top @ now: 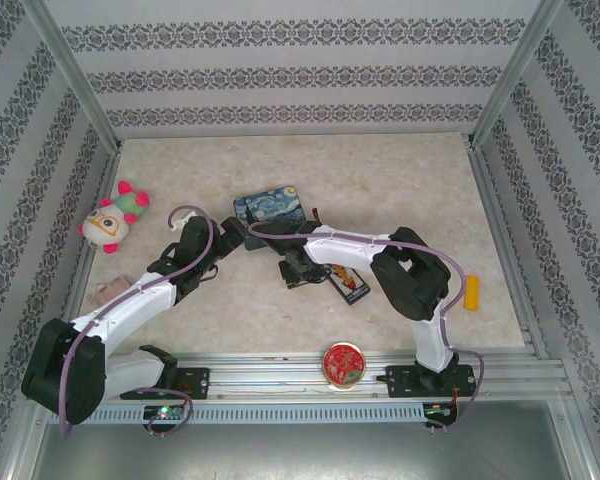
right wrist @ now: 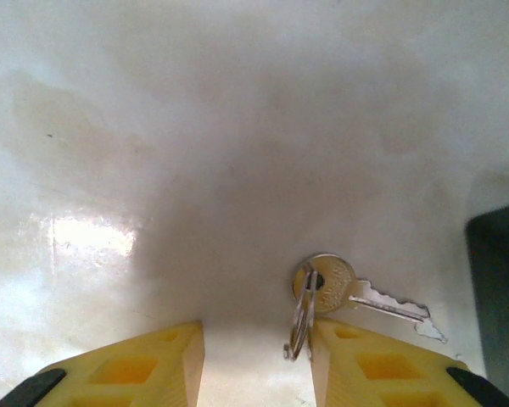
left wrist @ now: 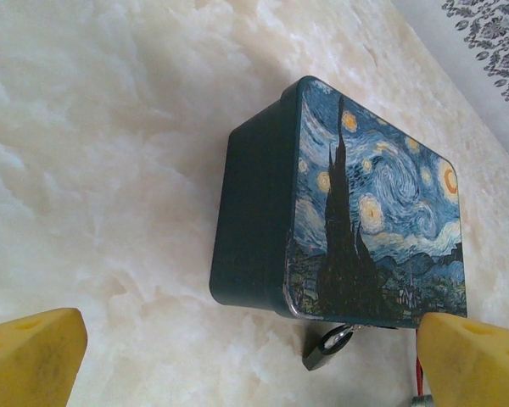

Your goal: Unlock a padlock with a key

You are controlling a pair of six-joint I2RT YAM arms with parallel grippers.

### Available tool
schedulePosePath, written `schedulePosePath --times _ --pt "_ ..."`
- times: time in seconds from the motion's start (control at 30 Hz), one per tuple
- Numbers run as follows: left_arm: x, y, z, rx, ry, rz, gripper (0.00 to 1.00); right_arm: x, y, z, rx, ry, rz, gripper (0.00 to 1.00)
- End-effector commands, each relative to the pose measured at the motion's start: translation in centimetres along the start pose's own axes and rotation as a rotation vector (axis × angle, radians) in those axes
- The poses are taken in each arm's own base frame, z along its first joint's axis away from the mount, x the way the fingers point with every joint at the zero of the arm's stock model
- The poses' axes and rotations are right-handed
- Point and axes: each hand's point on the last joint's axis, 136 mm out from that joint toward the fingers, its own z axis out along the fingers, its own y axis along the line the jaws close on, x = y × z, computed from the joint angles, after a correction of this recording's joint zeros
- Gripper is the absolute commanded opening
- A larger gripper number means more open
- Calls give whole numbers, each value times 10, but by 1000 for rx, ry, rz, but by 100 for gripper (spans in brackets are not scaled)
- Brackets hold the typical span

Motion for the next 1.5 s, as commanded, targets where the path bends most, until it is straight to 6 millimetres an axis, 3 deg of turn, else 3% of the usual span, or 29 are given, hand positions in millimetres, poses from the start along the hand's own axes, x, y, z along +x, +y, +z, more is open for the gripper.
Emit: schedulePosePath --times 0.0,0.17,0.5,1.0,1.17,1.47 --pt "-8 -7 0 24 -16 -25 99 -60 -22 11 84 -201 86 37" --pt "-9 -7 0 25 -20 -27 99 -61 -31 3 117 -215 70 37" --pt "-10 -9 0 27 -21 -24 99 -66 -28 -28 124 -276 26 40" --pt "-9 -7 0 25 -20 -27 99 -65 -19 -17 86 -231 27 40" --pt "-8 -9 1 28 -14 -26 99 -60 -21 -5 62 -194 23 40" --pt "-10 -8 1 24 -14 -15 99 -53 -20 -19 -17 -191 -251 44"
